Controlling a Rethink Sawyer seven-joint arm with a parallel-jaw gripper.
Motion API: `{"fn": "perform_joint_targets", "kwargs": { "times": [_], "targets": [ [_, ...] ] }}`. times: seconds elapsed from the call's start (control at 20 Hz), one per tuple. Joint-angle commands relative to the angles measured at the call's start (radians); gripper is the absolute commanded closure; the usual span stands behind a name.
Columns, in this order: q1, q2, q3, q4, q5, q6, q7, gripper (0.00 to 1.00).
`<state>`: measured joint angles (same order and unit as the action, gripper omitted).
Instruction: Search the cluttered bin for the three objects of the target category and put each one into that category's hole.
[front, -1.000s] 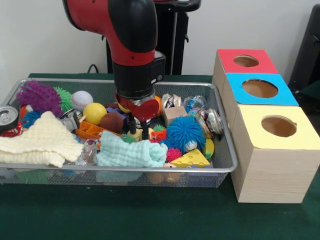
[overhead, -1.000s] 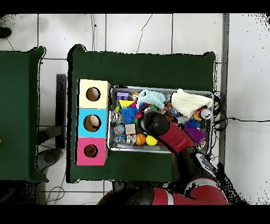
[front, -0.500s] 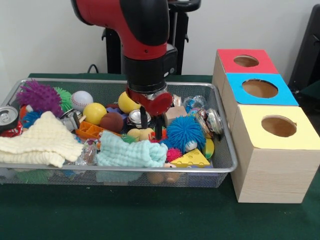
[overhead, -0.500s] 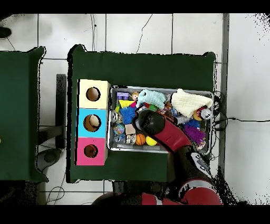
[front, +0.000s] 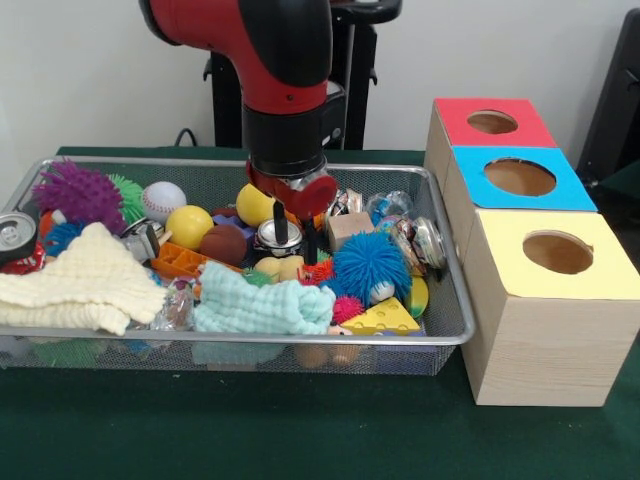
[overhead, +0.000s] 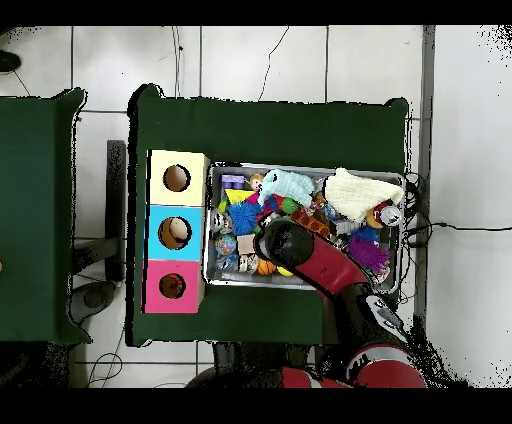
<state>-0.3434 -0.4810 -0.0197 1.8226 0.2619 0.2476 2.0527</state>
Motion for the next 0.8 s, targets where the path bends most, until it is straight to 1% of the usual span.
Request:
{"fn": "perform_joint_targets", "kwargs": {
  "times": [0.05, 0.25, 0.4, 0.8],
  "targets": [
    [-0.045, 0.067, 0.031, 0.054, -0.074, -0.071, 0.07, 0.0],
    [-0.068, 0.098, 0.047, 0.04, -0.098, -0.087, 0.069, 0.0],
    [-0.072, 0.109, 0.052, 0.042, -0.105, -0.108, 0.08, 0.0],
    [-0.062, 0.154, 0.076, 0.059, -0.084, -0.213, 0.153, 0.0]
  ]
}}
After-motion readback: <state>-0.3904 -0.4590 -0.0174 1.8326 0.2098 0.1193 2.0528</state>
